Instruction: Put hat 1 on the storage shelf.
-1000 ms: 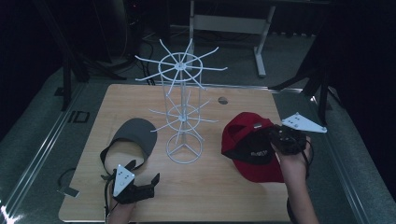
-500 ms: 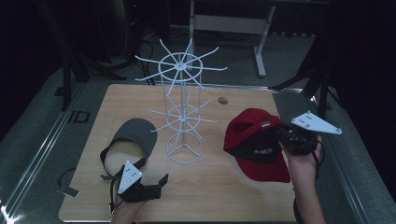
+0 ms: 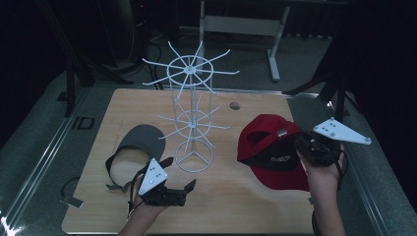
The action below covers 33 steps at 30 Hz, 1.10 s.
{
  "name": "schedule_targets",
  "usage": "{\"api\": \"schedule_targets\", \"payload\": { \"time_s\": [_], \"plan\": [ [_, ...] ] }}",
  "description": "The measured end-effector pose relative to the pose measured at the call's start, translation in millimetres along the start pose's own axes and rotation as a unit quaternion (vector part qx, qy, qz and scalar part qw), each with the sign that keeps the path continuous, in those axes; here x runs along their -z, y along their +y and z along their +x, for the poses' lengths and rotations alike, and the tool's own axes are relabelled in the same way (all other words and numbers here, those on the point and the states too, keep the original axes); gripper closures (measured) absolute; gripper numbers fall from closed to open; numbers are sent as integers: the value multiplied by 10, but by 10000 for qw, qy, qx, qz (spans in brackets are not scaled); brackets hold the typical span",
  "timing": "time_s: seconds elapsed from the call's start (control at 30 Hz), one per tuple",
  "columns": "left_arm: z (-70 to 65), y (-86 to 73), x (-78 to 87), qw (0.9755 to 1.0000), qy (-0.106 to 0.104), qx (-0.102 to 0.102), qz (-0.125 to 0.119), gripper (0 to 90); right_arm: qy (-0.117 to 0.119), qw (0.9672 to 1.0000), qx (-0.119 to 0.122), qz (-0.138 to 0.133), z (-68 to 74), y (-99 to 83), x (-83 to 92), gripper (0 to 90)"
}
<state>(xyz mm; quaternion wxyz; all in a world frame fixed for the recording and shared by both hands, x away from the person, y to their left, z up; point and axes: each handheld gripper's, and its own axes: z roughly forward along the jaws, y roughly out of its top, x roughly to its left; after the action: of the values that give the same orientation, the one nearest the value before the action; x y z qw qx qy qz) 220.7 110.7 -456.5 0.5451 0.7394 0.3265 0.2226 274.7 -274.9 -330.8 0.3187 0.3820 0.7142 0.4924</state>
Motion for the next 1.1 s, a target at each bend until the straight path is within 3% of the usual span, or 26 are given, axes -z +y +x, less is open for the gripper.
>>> {"api": "schedule_targets", "payload": {
  "time_s": [0.4,0.47,0.6,0.7,0.77,0.87,1.1],
  "plan": [
    [-262,395,-273,9981,-417,-442,100,38,185,9995,75,-233,79,84,106,870],
    [-292,454,-326,9975,-514,-457,156,44,188,9995,84,-234,94,88,113,870],
    [-371,539,-406,9962,-738,-279,359,47,193,9993,131,-278,121,92,147,870],
    [-419,537,-442,9957,-754,-384,369,47,206,9993,126,-294,119,93,181,870],
    [-447,536,-431,9960,-812,-307,225,47,221,9992,148,-312,131,91,207,870],
    [-537,559,-410,9948,-718,-721,56,62,258,9989,166,-346,152,90,240,870],
    [-559,676,-459,9943,-699,-809,-18,62,354,9983,209,-423,218,111,286,870]
  ]
}}
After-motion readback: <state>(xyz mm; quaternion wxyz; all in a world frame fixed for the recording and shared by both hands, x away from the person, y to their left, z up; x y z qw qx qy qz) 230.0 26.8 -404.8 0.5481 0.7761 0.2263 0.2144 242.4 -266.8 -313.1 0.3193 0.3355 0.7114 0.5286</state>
